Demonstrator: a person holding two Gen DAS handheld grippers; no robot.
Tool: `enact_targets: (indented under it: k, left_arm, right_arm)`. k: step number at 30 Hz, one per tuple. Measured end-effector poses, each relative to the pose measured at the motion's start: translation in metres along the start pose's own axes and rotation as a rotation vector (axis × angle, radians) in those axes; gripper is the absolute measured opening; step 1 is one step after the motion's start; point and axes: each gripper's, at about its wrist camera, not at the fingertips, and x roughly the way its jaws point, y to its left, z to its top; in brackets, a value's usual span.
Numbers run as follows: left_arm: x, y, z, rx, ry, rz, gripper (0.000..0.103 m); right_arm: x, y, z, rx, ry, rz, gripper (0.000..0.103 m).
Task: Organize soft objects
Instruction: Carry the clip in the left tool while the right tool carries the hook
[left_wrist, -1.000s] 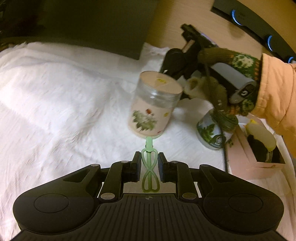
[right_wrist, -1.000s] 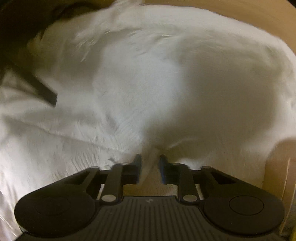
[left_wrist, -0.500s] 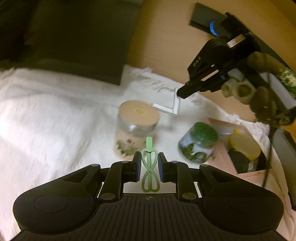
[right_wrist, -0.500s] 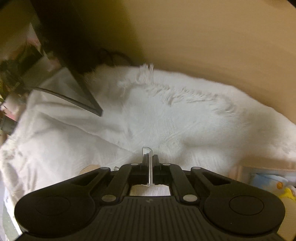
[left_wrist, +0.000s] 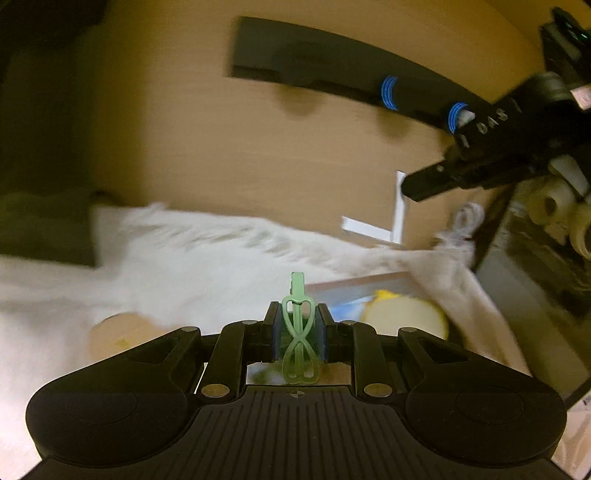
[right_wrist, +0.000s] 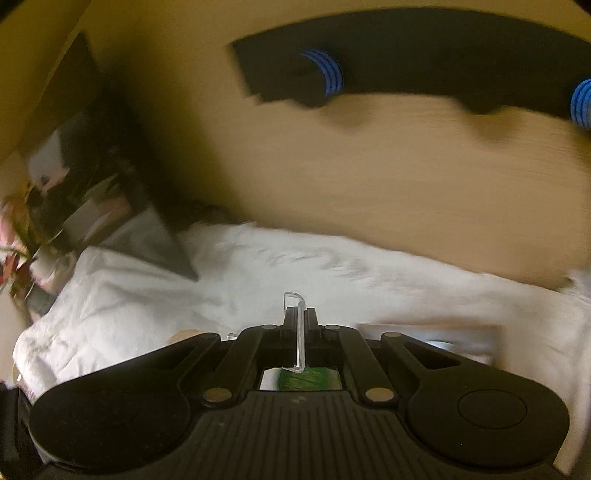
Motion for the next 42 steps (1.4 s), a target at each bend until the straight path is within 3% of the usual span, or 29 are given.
enact_targets:
  k: [4, 8, 16, 19, 26, 37, 42]
  left_arm:
    - [0.028, -0.033, 0.006, 0.059, 0.04, -0.091, 0.022]
    - [0.063, -0.066, -0.001, 0.116, 0.115, -0.168, 0.022]
    - [0.126, -0.089, -0.022, 0.172, 0.259, -0.163, 0.022]
    - [0.135, -0.083, -0.029, 0.174, 0.283, -0.149, 0.015]
    - [0.144, -0.081, -0.028, 0.187, 0.28, -0.167, 0.015]
    - [0.153, -0.078, -0.025, 0.177, 0.279, -0.176, 0.015]
    - [0.16, -0.075, -0.022, 0.174, 0.275, -0.147, 0.015]
  right_arm:
    - [-0.024, -0.042, -0.01, 0.04, -0.032, -0.1, 0.003]
    - [-0.023, -0.084, -0.02, 0.111, -0.006, -0.169, 0.003]
    - [0.052, -0.125, -0.042, 0.195, 0.137, -0.194, 0.003]
    - [0.083, -0.126, -0.049, 0.18, 0.179, -0.215, 0.003]
    - [0.12, -0.132, -0.046, 0.172, 0.211, -0.225, 0.003]
    - [0.133, -0.155, -0.045, 0.193, 0.203, -0.297, 0.003]
    - [0.13, -0.16, -0.049, 0.22, 0.182, -0.28, 0.003]
